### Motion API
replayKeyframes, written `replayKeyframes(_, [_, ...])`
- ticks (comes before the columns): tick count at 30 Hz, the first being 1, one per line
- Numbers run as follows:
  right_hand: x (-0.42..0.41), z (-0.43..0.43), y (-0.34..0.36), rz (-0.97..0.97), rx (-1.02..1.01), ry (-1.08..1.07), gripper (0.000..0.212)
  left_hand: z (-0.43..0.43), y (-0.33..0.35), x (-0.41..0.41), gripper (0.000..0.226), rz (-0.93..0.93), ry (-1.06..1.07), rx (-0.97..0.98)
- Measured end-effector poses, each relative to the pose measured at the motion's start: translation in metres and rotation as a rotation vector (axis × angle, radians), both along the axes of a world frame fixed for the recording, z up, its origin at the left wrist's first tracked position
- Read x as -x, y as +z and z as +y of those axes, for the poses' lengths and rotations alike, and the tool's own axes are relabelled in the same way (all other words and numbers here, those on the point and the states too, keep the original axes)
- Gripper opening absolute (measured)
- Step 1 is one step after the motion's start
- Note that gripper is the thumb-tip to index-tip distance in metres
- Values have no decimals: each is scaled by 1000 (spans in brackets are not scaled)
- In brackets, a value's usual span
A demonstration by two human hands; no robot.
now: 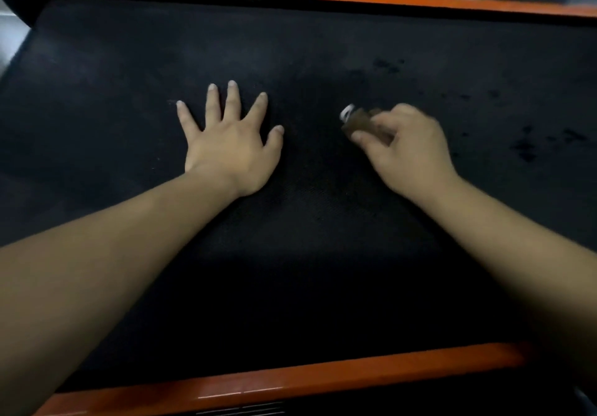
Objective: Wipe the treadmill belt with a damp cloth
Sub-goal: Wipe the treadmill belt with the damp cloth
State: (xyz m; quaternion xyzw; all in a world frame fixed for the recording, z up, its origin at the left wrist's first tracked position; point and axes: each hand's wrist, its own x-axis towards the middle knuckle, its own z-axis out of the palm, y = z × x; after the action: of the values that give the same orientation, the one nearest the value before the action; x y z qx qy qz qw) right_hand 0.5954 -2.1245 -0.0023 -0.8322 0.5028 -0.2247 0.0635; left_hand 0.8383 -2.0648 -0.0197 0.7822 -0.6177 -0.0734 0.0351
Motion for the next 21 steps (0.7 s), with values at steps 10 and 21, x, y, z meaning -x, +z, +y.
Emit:
replayKeyframes(10, [-8, -79, 6, -11, -22, -91, 30, -2, -3, 2, 69, -26, -47, 23])
replayKeyframes(21, [-29, -120, 7, -13, -24, -73, 28, -10, 5, 10, 70, -3, -21, -52])
